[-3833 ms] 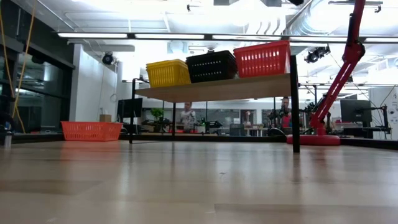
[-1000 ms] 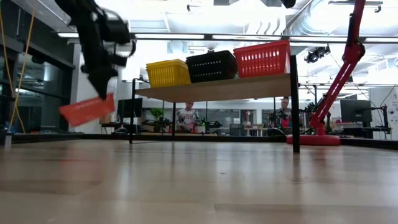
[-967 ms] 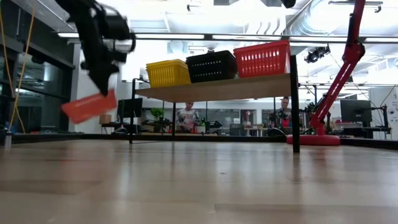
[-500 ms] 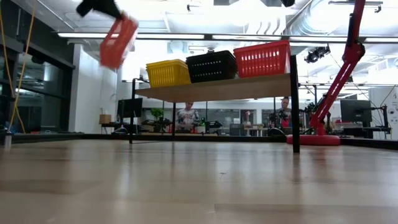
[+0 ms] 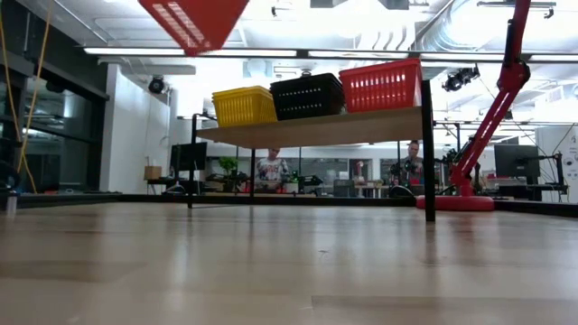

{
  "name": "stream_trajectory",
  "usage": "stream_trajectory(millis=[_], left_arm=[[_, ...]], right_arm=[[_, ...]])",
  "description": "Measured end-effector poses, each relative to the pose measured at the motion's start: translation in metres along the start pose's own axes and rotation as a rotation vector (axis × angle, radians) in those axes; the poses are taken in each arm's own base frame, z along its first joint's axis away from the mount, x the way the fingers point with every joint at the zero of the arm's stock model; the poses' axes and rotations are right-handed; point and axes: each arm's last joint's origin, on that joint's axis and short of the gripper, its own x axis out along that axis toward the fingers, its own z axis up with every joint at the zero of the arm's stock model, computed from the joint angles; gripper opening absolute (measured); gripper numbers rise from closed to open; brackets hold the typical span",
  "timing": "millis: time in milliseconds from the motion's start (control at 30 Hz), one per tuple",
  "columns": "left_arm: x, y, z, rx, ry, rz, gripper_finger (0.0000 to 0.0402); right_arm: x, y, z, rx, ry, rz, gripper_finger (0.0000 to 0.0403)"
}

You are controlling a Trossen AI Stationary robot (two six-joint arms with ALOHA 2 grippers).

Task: Stack baskets on shelf by color
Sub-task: Stack the orange bin on top of the orange bin on the shelf

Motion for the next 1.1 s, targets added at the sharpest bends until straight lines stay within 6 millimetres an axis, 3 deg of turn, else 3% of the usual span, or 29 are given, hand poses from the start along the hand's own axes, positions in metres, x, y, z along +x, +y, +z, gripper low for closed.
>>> stream_trajectory(millis=[200, 367, 667, 1100], left_arm=[[0.036, -0.054, 0.001, 0.218, 0.134, -0.32, 0.0], [0.073, -0.073, -0.003, 0.273, 0.235, -0.48, 0.0], [0.124, -0.085, -0.015, 0.399, 0.286, -0.528, 0.0], [0.152, -0.089, -0.024, 0.574, 0.273, -0.481, 0.0]], right_arm=[[0.005, 0.002, -0.005, -0.027, 0.057, 0.088, 0.0153], [0.025, 0.001, -0.02, -0.025, 0.16, 0.164, 0.0153], [0.072, 0.011, -0.026, -0.099, 0.44, 0.276, 0.0153], [0.112, 0.017, -0.032, -0.183, 0.658, 0.349, 0.0153]])
